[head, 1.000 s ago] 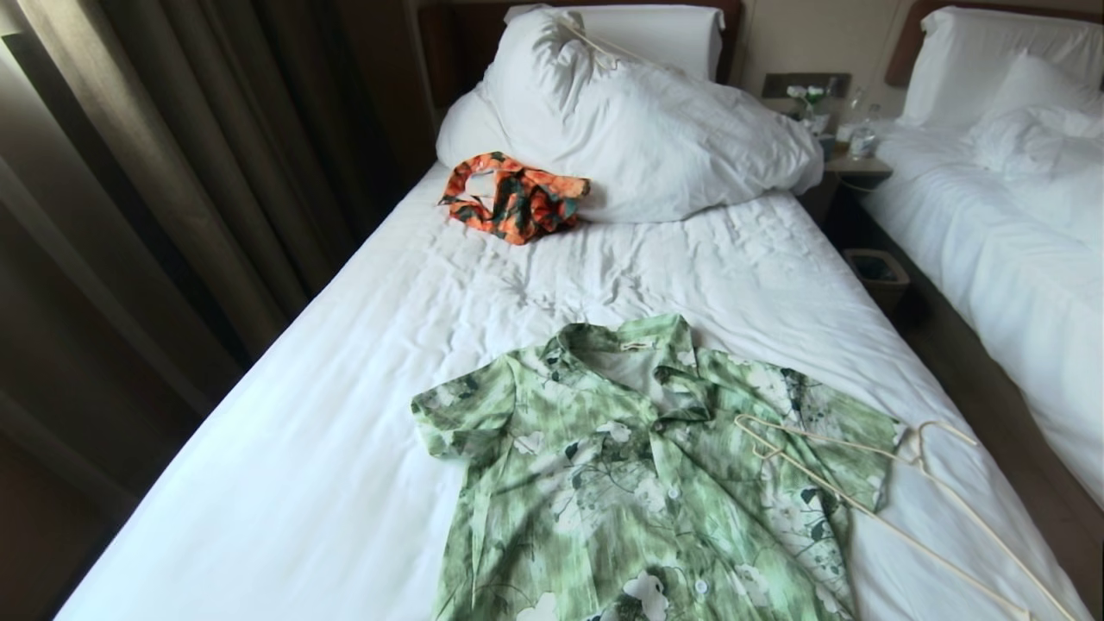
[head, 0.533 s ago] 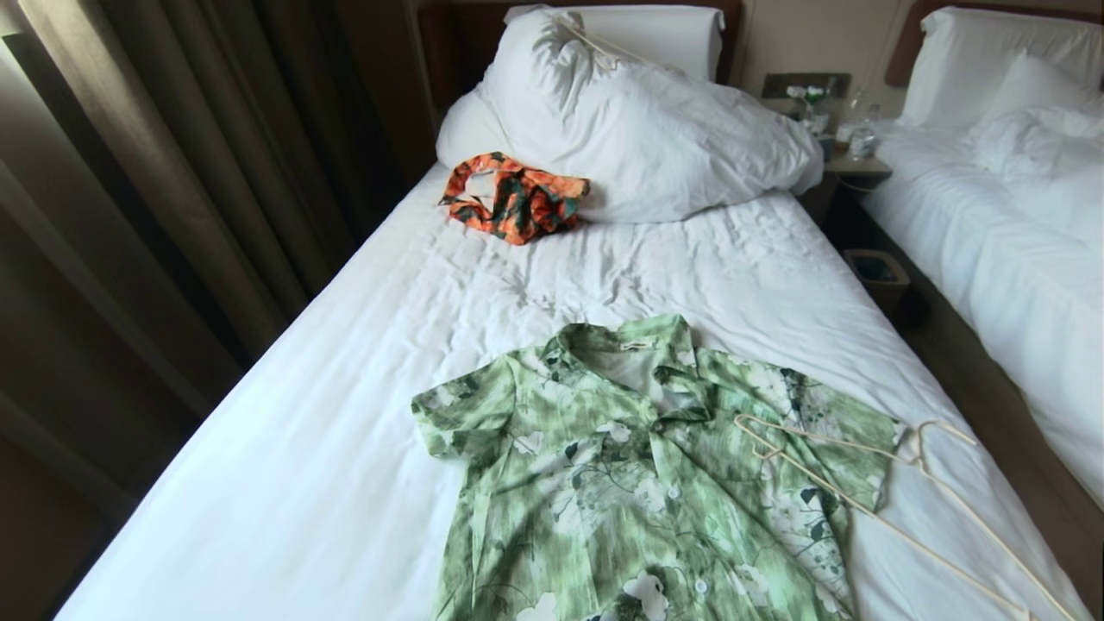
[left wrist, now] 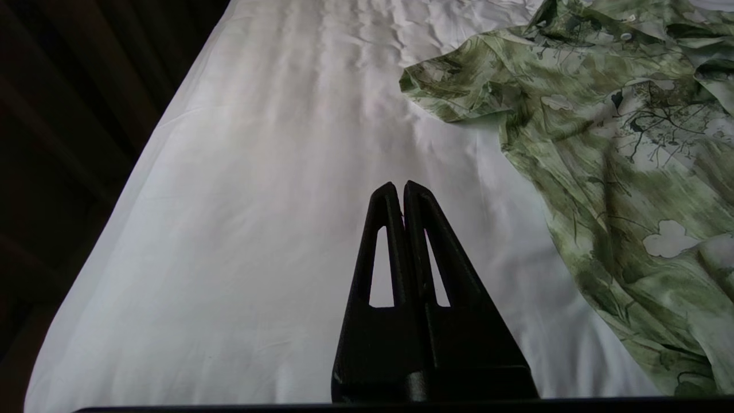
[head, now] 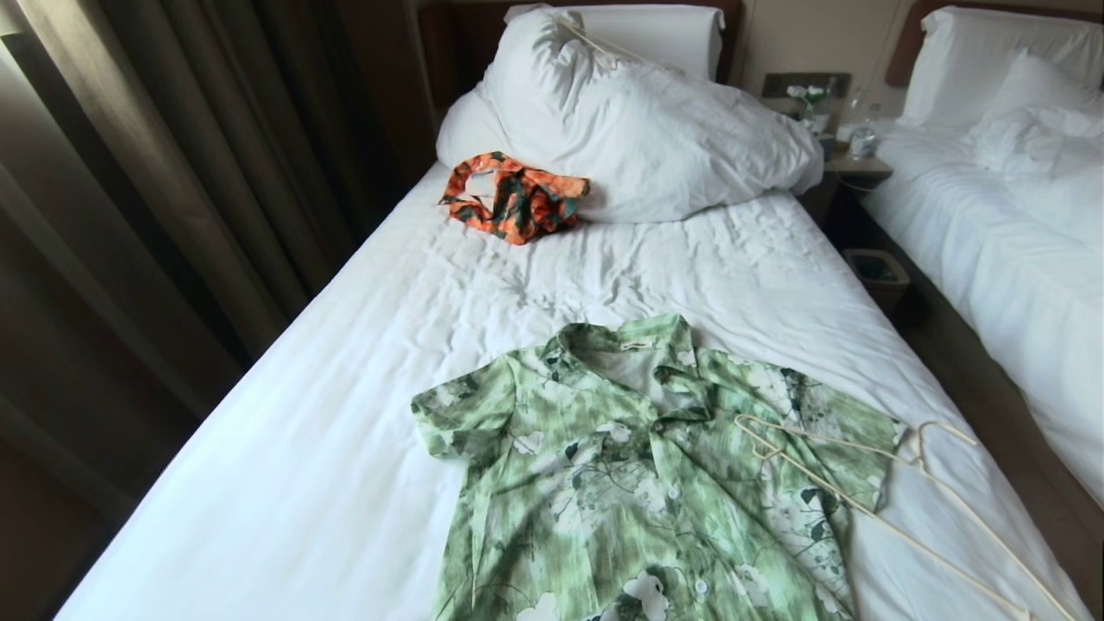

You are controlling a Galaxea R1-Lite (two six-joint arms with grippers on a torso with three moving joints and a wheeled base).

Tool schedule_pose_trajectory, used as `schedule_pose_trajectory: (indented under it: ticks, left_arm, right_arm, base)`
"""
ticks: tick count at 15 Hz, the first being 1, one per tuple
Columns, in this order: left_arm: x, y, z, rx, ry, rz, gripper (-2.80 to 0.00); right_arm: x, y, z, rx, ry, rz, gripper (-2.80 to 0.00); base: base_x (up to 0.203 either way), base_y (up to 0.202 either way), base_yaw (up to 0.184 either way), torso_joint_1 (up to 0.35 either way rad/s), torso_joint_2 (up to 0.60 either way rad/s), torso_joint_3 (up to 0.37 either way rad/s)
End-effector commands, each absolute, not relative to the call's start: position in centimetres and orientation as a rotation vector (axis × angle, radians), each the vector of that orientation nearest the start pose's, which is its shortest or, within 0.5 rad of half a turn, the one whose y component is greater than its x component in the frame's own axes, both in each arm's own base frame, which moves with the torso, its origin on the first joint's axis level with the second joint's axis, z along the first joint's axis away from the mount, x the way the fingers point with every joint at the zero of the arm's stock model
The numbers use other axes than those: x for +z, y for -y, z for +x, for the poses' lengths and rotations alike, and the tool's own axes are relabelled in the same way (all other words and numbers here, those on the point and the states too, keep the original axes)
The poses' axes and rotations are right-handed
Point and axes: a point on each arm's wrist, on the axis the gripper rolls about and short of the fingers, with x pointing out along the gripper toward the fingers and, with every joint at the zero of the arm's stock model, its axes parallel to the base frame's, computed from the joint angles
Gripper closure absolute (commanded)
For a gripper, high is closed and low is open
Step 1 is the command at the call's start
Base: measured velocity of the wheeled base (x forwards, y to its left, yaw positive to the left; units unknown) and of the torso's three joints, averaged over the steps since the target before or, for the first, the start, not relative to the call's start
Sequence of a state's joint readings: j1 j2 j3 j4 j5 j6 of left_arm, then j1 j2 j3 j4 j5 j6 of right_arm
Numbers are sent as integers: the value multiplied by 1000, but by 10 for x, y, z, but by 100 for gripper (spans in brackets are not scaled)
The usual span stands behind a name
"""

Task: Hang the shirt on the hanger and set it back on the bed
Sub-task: Lift the shirt and hanger

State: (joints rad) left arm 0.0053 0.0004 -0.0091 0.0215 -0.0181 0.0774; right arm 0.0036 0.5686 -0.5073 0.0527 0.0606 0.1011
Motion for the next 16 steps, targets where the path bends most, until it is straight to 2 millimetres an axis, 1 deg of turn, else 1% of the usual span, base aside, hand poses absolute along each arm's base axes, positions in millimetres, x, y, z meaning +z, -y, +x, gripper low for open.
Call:
schedule_pose_trajectory:
  ticks: [1, 2, 3, 4, 6, 7, 9, 11, 13, 15, 16]
  left_arm:
    - [76, 1, -24, -13, -10, 78, 0]
    - [76, 1, -24, -13, -10, 78, 0]
    - [76, 1, -24, -13, -10, 78, 0]
    - [76, 1, -24, -13, -10, 78, 0]
    - [76, 1, -24, -13, -10, 78, 0]
    - [76, 1, -24, -13, -9, 78, 0]
    - [76, 1, -24, -13, -10, 78, 0]
    - [76, 1, -24, -13, -11, 78, 0]
    - [76, 1, -24, -13, -10, 78, 0]
    - [76, 1, -24, -13, -9, 78, 0]
    - [76, 1, -24, -13, -10, 78, 0]
  right_arm:
    - [236, -2, 93, 39, -286, 187, 0]
    - [239, -1, 117, 26, -337, 221, 0]
    - [239, 0, 140, 14, -392, 246, 0]
    - [235, 2, 165, 4, -452, 270, 0]
    - [222, 11, 206, -4, -571, 325, 0]
    - [214, 19, 226, -5, -641, 364, 0]
    - [200, 45, 258, -11, -782, 458, 0]
    - [179, 77, 280, -11, -938, 547, 0]
    - [156, 109, 293, 16, -1051, 628, 0]
    - [137, 137, 295, 101, -1169, 652, 0]
    - [133, 146, 294, 151, -1224, 649, 0]
  base:
    - [0, 0, 0, 0, 0, 0]
    - [0, 0, 0, 0, 0, 0]
    - [0, 0, 0, 0, 0, 0]
    - [0, 0, 0, 0, 0, 0]
    - [0, 0, 0, 0, 0, 0]
    - [0, 0, 0, 0, 0, 0]
    - [0, 0, 0, 0, 0, 0]
    - [0, 0, 0, 0, 0, 0]
    - [0, 0, 0, 0, 0, 0]
    - [0, 0, 0, 0, 0, 0]
    - [0, 0, 0, 0, 0, 0]
